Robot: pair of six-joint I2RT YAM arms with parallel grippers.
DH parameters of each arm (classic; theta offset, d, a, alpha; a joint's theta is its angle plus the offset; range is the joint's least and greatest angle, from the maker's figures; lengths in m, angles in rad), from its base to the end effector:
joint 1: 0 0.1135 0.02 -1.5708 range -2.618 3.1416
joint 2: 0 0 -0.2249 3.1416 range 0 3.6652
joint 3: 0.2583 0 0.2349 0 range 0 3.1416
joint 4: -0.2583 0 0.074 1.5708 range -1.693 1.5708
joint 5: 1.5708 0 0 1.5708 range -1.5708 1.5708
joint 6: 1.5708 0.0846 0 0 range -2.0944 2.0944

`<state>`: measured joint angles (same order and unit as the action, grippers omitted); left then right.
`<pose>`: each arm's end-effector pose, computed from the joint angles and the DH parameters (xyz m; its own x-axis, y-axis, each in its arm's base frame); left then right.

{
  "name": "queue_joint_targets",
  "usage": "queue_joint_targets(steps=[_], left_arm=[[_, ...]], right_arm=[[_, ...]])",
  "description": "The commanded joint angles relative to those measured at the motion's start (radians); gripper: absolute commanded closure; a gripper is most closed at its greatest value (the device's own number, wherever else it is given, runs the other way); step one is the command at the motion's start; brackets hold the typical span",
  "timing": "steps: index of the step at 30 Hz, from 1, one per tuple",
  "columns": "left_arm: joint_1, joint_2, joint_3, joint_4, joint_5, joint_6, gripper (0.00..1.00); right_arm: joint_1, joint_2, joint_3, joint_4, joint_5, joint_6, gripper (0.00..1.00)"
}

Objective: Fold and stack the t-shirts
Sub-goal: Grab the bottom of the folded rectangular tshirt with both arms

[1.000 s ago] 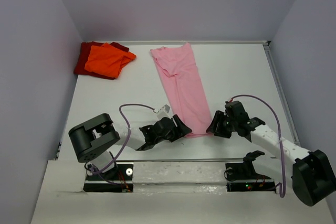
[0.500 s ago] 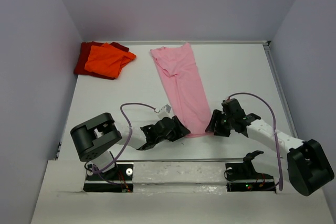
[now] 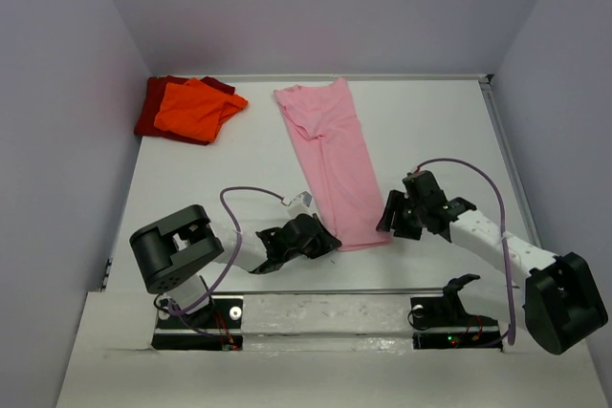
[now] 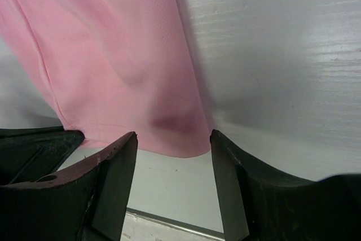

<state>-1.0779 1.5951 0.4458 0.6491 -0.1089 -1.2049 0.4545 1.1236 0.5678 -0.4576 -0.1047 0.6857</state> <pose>0.1557 -0.2704 0.0798 -0.8568 -0.3665 -0.3626 0.0853 0.5929 -0.8008 0.2036 0.1093 0.1132 -0.8981 0.2621 -0.3533 0.1065 0.9087 0.4036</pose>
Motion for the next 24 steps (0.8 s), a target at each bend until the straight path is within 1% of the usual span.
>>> queue_joint_targets(steps=[1,8,10,14,16,20,22,23,24], left_arm=[[0.003,0.042,-0.032,-0.140,-0.035,0.054,1.00],[0.004,0.020,-0.036,-0.140,-0.037,0.062,1.00],[0.004,0.014,-0.038,-0.141,-0.037,0.065,1.00],[0.004,0.008,-0.038,-0.140,-0.035,0.065,1.00],[0.004,-0.001,-0.041,-0.140,-0.038,0.064,1.00],[0.006,-0.021,-0.048,-0.140,-0.040,0.067,1.00],[0.009,-0.035,-0.052,-0.140,-0.037,0.068,1.00],[0.012,-0.044,-0.055,-0.141,-0.038,0.073,1.00],[0.013,-0.049,-0.058,-0.141,-0.038,0.073,1.00]], right_arm=[[0.012,0.015,0.026,-0.004,0.030,-0.015,0.40],[0.012,0.033,0.024,0.007,0.023,-0.018,0.41],[0.012,0.036,0.017,0.019,0.022,-0.018,0.44],[0.012,0.048,-0.006,0.065,-0.009,-0.020,0.57],[0.012,0.051,-0.017,0.069,-0.013,-0.015,0.59],[0.012,0.047,-0.029,0.079,-0.021,-0.011,0.60],[0.024,0.033,-0.037,0.079,-0.042,-0.003,0.56],[0.035,0.025,-0.046,0.077,-0.043,0.008,0.53],[0.035,0.019,-0.051,0.076,-0.040,0.014,0.52]])
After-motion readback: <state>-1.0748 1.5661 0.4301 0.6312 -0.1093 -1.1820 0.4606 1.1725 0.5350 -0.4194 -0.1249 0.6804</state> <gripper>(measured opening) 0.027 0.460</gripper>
